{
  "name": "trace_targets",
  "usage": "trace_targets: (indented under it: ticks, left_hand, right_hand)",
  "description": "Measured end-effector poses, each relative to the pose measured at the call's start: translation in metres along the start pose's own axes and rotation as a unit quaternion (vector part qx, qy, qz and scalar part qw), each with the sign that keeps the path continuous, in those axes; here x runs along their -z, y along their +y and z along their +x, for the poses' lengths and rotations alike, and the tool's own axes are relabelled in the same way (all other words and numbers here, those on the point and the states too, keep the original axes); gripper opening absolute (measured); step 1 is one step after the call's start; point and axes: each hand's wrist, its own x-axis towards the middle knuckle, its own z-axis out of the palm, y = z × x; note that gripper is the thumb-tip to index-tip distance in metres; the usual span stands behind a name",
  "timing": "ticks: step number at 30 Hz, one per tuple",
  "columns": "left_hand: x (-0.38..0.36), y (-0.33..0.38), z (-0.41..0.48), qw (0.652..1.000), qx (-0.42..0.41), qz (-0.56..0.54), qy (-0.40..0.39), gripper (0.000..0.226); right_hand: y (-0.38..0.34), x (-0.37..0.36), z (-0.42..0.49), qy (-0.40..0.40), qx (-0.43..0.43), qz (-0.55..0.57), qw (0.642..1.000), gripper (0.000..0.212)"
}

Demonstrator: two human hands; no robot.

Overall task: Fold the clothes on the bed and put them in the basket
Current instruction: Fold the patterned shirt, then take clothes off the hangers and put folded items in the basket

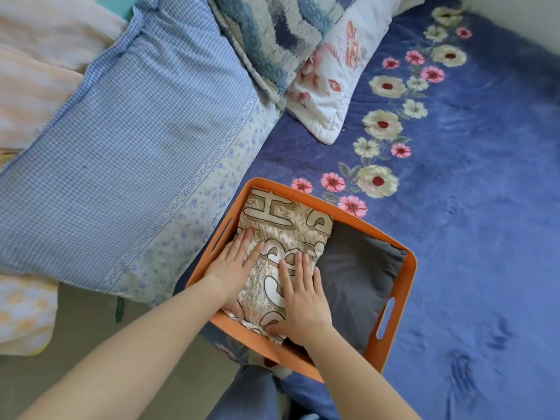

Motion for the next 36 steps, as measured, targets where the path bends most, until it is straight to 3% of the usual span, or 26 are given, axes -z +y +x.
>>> trace_targets:
  ticks: [3, 6, 9, 12, 18, 24, 31, 36]
  left_hand:
    - [0.007, 0.012, -0.011, 0.998, 0.049, -0.031, -0.011, 0.150]
    - [0.016, 0.031, -0.028, 0.990, 0.099, -0.102, -0.019, 0.123]
    - [0.022, 0.063, -0.051, 0.979, 0.118, -0.167, -0.003, 0.095]
    - [0.036, 0.103, -0.066, 0.980, 0.101, -0.168, 0.009, 0.088]
    - [0.099, 0.241, -0.086, 0.988, -0.016, -0.109, 0.104, 0.078]
    - [0.135, 0.441, -0.139, 0.970, -0.164, -0.029, 0.177, 0.075]
    - [0.151, 0.651, -0.207, 0.913, -0.338, 0.059, 0.219, 0.079]
    - [0.171, 0.772, -0.244, 0.859, -0.430, 0.107, 0.256, 0.074]
  right_hand:
    - [0.006, 0.009, -0.016, 0.002, 0.022, 0.023, 0.999, 0.121]
    - [0.020, 0.018, -0.041, 0.041, 0.038, 0.059, 0.997, 0.102]
    - [0.040, 0.021, -0.085, 0.086, 0.008, 0.093, 0.992, 0.091]
    - [0.065, 0.019, -0.135, 0.099, -0.046, 0.112, 0.988, 0.089]
    - [0.134, -0.007, -0.263, 0.142, -0.163, 0.136, 0.967, 0.084]
    - [0.208, -0.087, -0.432, 0.169, -0.306, 0.165, 0.922, 0.082]
    - [0.270, -0.174, -0.630, 0.175, -0.474, 0.184, 0.843, 0.083]
    - [0.314, -0.208, -0.728, 0.166, -0.546, 0.192, 0.798, 0.083]
